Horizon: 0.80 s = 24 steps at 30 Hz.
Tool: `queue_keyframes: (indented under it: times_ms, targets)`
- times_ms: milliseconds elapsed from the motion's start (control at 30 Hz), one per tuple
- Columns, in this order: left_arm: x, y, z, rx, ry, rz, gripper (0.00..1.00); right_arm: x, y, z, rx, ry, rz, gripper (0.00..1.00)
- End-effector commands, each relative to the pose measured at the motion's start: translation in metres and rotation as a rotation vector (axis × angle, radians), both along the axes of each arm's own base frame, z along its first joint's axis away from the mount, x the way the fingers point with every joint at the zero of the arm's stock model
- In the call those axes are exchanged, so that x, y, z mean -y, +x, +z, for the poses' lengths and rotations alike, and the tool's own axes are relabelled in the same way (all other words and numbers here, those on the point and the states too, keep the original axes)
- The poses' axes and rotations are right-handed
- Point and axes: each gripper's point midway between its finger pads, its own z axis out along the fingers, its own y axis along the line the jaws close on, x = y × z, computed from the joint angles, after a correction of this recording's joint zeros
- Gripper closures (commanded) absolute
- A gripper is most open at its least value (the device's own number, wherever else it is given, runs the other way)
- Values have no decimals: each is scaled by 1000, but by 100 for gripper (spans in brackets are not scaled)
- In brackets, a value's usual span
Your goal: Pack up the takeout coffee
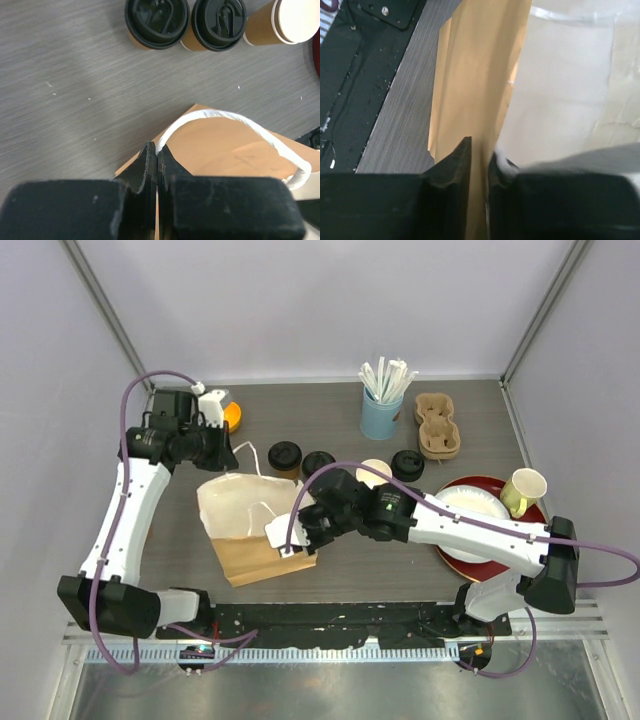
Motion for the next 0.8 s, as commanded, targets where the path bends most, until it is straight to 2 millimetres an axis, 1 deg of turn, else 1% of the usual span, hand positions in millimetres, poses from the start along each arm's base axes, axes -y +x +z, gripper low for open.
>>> queue_keyframes:
  times_ms: [0,33,67,133,200,233,267,300,367,400,433,467,500,667,767]
  targets:
    - [14,0,-19,-60,-83,-45,100,22,1,-37,5,-149,-73,67]
    - [16,-2,-22,-75,-99,-54,100,20,1,-31,8,-125,-73,51]
    - [19,-6,-27,-98,-115,-62,100,19,0,-26,8,-109,-72,45]
    - [28,-13,-25,-113,-161,-100,100,14,0,-12,11,-53,-79,38]
    - [29,-17,-23,-102,-165,-124,100,12,-1,10,22,14,-78,35]
    - [28,-19,-23,-104,-158,-129,100,9,-3,21,22,56,-70,32]
    - [27,-19,-20,-90,-150,-131,100,9,-4,36,27,100,-71,31]
    - [27,-20,-19,-90,-147,-134,100,6,-4,51,38,151,-72,30]
    - [25,-21,-15,-68,-131,-155,100,5,-6,74,29,227,-80,20]
    - [26,-22,-13,-63,-134,-158,100,3,-7,88,35,277,-80,16]
    - [27,-24,-10,-52,-138,-167,100,3,-7,96,33,306,-81,14]
    - [27,-23,-6,-36,-138,-172,100,3,-10,102,23,330,-77,14]
    - [27,-23,-4,-29,-138,-177,100,2,-11,113,31,368,-74,13]
    - [23,-20,3,11,-106,-188,100,4,-17,125,16,416,-57,12]
    - [23,-20,5,22,-106,-195,100,8,-28,140,-29,470,-31,11]
